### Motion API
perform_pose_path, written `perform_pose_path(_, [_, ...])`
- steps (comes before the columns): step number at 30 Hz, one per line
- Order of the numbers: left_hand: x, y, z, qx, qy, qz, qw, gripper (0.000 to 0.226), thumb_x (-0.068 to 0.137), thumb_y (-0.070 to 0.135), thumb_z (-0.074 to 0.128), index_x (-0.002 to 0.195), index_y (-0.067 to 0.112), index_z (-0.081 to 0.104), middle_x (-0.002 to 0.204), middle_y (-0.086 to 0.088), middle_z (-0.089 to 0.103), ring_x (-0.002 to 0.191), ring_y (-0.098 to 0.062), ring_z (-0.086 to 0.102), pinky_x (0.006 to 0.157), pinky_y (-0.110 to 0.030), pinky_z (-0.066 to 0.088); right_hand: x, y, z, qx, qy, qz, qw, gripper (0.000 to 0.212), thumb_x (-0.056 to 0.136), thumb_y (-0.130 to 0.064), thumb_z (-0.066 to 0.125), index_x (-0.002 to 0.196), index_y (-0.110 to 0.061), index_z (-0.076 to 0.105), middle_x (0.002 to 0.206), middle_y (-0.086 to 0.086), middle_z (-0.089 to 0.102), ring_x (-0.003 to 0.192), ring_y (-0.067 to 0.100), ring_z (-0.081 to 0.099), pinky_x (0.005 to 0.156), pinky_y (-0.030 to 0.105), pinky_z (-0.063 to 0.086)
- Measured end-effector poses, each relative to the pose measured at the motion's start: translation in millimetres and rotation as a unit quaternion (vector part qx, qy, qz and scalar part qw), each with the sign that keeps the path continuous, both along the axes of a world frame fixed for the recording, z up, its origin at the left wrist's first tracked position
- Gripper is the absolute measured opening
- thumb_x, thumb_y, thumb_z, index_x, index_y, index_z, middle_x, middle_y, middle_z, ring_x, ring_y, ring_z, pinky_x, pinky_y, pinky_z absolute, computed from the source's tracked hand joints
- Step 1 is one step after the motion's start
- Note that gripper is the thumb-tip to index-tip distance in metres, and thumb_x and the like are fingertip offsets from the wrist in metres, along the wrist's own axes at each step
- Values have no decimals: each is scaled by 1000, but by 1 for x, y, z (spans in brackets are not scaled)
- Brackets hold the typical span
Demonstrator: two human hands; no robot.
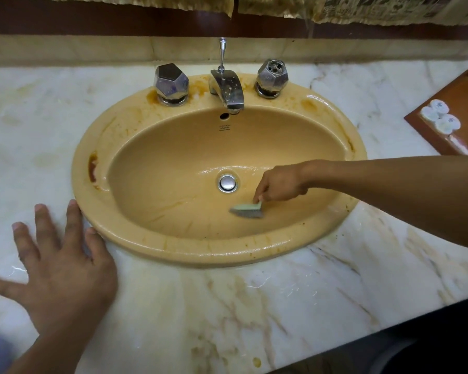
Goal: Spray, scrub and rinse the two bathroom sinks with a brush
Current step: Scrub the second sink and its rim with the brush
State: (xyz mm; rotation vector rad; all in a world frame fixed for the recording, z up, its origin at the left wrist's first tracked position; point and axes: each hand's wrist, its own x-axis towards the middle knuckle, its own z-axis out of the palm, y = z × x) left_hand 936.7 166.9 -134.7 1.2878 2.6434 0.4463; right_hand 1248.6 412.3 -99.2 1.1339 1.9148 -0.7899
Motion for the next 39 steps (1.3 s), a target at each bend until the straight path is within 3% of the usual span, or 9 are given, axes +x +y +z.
perform_pose_path(3, [1,-2,1,-4,8,-7,1000,56,104,55,15,159,47,14,170,-1,10,156,-38,11,113,-79,18,5,12,-7,116,52,-70,989,27,90,-29,59,107,-38,78,73,-2,76,78,18,69,72,31,60])
perform_pose_path(6, [-2,-1,0,-17,10,-9,1000,57,104,54,13,160,44,16,171,-2,9,156,-38,10,113,-78,18,7,8,-14,82,114,-185,973,20,85,-23,69,97,-35,80,58,1,64,50,20,50,44,24,44])
perform_pose_path(12, [-1,-1,4,-7,7,-22,1000,60,104,48,15,162,33,21,171,-7,10,155,-39,6,113,-79,19,-7,-3,-20,181,98,-55,977,28,91,-38,60,116,-43,73,110,-5,62,115,18,54,80,29,44])
perform_pose_path(16, [-3,0,3,-20,8,-18,1000,58,105,51,15,161,36,21,170,-10,13,155,-40,9,113,-78,18,-8,-11,-13,144,83,6,986,33,94,-34,58,125,-38,71,125,0,63,122,21,54,90,32,48])
perform_pose_path(20, [-3,0,4,-32,12,-21,999,58,104,55,13,160,42,19,170,-6,12,156,-37,7,113,-79,17,17,0,16,42,8,-25,999,21,85,-39,68,103,-41,80,107,0,75,90,26,69,68,38,61])
perform_pose_path(23, [2,0,7,-11,-12,1,1000,56,103,57,15,158,46,16,170,-1,10,157,-34,6,114,-78,17,25,-9,21,70,0,21,997,25,91,-36,65,112,-36,78,111,-11,73,105,18,66,91,37,57])
perform_pose_path(28, [-2,1,4,-7,-20,3,1000,55,103,58,15,157,49,14,171,2,8,157,-32,7,116,-75,16,20,-4,61,-90,9,-75,993,18,94,-32,69,109,-36,79,59,0,47,46,18,34,44,20,28])
perform_pose_path(32, [-4,0,0,4,-21,-5,1000,56,102,63,12,157,52,10,170,4,6,158,-28,7,116,-74,17,26,4,61,2,-59,-14,998,18,89,-40,69,104,-36,78,72,1,63,51,21,51,50,24,44])
perform_pose_path(39, [-13,-2,-7,-32,5,-38,999,60,102,61,3,160,48,12,172,5,5,158,-32,1,115,-76,18,34,-11,85,-45,-35,-56,997,17,95,-32,67,106,-30,79,61,1,50,47,19,34,42,21,28])
